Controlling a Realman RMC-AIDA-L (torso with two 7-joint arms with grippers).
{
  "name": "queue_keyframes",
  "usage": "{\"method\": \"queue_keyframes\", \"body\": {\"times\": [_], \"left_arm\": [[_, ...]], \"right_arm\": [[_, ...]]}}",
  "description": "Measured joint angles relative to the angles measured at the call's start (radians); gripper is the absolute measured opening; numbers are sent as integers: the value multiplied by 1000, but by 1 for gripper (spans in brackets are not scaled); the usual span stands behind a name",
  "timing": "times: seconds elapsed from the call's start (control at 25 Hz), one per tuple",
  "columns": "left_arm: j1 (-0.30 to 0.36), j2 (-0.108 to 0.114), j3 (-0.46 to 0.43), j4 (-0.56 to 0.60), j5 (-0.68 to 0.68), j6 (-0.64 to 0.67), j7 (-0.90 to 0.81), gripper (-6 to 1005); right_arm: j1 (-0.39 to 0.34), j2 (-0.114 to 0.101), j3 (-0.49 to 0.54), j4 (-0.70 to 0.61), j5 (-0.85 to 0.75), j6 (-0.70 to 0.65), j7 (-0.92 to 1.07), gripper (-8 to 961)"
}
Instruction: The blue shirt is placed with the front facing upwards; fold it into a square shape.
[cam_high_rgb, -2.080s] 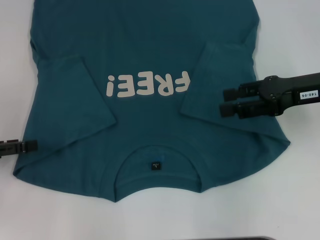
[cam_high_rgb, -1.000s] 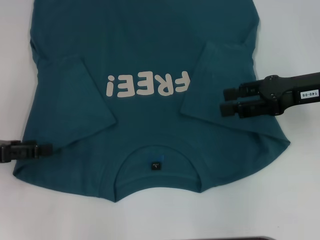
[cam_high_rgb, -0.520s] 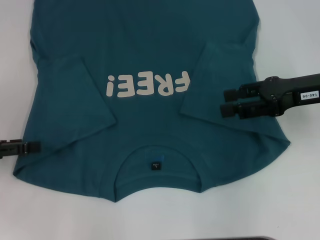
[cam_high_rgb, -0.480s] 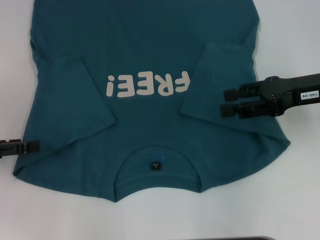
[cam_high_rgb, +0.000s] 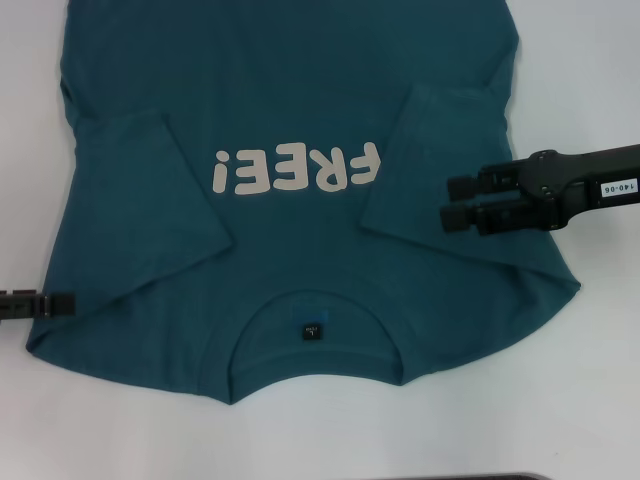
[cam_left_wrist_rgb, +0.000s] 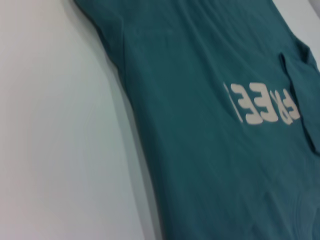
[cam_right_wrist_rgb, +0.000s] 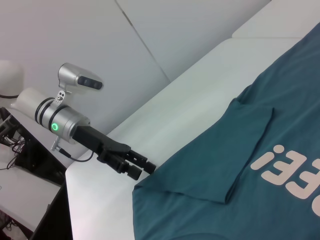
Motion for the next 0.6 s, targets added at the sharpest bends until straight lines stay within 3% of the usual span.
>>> {"method": "queue_keyframes", "body": {"times": [0.6], "left_arm": [[-13,-3,4,0,46,48,-5,873]], "right_arm": [[1,-2,10,2,0,0,6,700]]}}
